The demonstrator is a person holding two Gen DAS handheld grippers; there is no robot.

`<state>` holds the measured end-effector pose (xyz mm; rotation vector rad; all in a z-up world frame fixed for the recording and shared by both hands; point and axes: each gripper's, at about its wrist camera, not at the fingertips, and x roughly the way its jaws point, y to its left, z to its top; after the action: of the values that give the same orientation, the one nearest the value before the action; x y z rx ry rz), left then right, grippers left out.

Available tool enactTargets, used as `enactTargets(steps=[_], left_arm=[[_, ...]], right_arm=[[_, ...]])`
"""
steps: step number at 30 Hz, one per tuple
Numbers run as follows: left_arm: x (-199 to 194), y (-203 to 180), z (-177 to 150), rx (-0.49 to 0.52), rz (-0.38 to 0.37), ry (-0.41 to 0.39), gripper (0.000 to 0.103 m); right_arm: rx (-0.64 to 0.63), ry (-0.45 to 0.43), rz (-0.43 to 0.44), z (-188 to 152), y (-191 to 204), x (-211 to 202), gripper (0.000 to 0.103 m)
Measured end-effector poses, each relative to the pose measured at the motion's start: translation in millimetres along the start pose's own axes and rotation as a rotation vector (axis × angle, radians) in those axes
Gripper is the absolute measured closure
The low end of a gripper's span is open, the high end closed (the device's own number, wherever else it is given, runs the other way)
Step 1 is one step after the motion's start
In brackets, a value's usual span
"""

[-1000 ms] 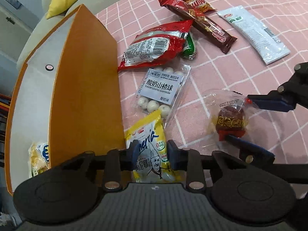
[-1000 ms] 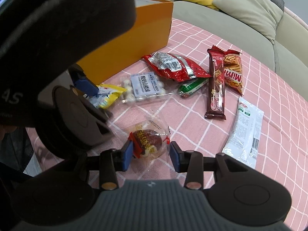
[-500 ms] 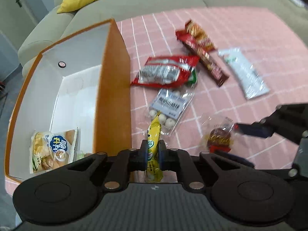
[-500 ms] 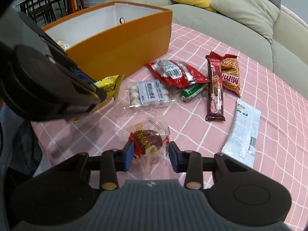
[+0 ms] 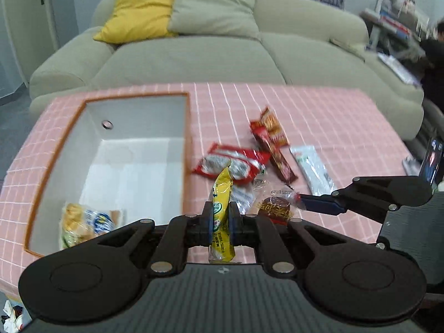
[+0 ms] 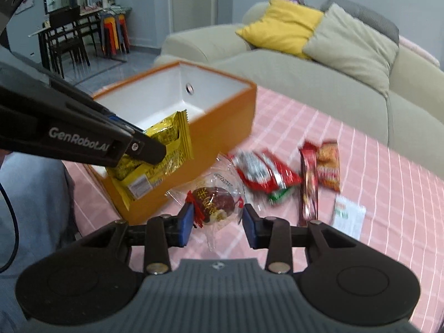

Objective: Organize snacks
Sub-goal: 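Lower both snacks into the orange box and open both tools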

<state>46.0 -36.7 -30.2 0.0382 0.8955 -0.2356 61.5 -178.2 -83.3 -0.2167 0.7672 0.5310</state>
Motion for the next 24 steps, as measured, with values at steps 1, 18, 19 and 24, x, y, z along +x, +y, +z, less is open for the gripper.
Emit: enactTargets(steps=[1,18,19,24], left_arm=[[-4.3,5.7,2.1,-0.008,-0.001,-0.010,0.093],[2.7,102.6,33.6,-0.118,0.041,0.045,0.093],[8.5,105.2,32.5,-0.117,0.040,0.063,0.093],[43.3,116.6,23.2,-0.130,0.045,0.170,0.093]], right_arm=[[-0.011,-0.011,0.006,6.3,3.3,-1.2,0.068],[-0.264,0.008,0.118,100.3,66.7,35.7,0.068],[-0.285,0.031,0.119,102.0,71.2,41.1,0.068],[-0.421,0.133,0.110,105.5,85.3,73.4,0.068]])
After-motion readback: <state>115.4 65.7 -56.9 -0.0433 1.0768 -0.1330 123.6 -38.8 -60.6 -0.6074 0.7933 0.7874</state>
